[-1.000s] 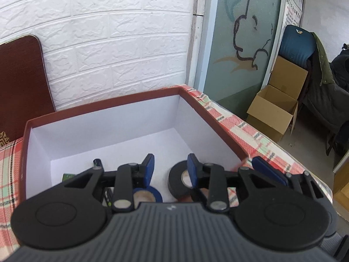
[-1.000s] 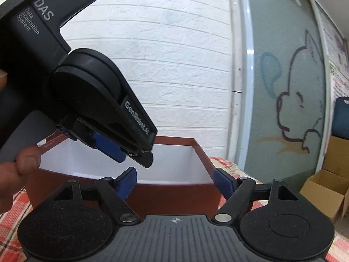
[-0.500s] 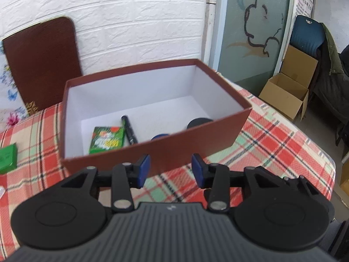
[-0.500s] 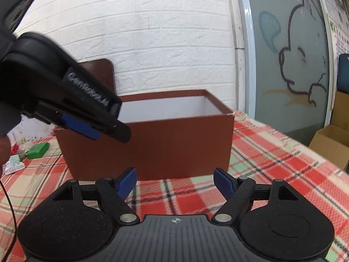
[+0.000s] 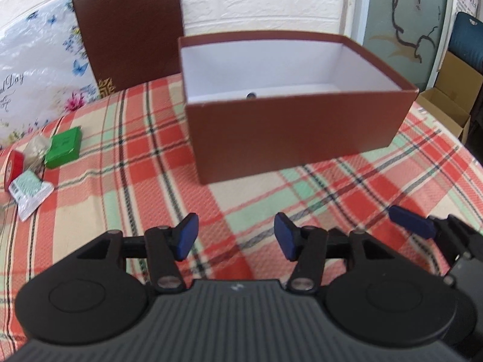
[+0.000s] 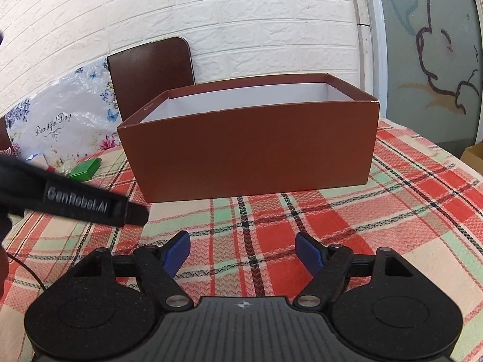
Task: Organize objects
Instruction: 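Move the left gripper back over the table toward the clear tape roll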
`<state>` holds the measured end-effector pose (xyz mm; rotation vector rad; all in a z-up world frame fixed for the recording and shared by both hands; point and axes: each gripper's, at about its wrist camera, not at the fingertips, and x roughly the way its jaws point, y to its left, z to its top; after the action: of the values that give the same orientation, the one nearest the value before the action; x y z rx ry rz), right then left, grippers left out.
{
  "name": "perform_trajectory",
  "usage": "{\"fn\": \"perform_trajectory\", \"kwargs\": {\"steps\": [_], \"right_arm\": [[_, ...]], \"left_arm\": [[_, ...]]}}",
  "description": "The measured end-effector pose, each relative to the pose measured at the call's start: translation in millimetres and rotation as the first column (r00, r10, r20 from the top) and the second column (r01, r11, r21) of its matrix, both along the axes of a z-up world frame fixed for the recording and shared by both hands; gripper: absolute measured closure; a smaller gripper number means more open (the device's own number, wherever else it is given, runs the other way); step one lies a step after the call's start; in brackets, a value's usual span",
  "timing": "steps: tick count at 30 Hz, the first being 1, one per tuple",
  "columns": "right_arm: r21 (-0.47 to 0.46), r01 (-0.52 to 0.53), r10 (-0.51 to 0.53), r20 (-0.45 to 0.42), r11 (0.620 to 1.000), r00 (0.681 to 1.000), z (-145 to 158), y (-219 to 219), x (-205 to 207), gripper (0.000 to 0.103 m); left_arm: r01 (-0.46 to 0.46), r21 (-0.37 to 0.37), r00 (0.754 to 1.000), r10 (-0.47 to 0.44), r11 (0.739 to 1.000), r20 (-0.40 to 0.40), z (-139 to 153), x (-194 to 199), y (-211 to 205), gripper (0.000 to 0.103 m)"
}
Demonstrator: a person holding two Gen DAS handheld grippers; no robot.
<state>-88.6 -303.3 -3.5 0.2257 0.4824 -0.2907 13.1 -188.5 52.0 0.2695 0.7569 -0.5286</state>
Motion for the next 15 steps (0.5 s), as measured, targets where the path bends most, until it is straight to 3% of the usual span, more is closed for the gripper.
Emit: {"fn": "perform_trajectory", "kwargs": {"steps": [15], "right_arm": [[-0.031, 0.01, -0.009, 0.006, 0.999, 1.0, 8.8, 16.3, 2.9, 0.029]], "left_arm": [[-0.111, 0.042, 0.994, 0.111, 0.993, -0.005, -26.5, 11.4, 44.3, 0.043]]}}
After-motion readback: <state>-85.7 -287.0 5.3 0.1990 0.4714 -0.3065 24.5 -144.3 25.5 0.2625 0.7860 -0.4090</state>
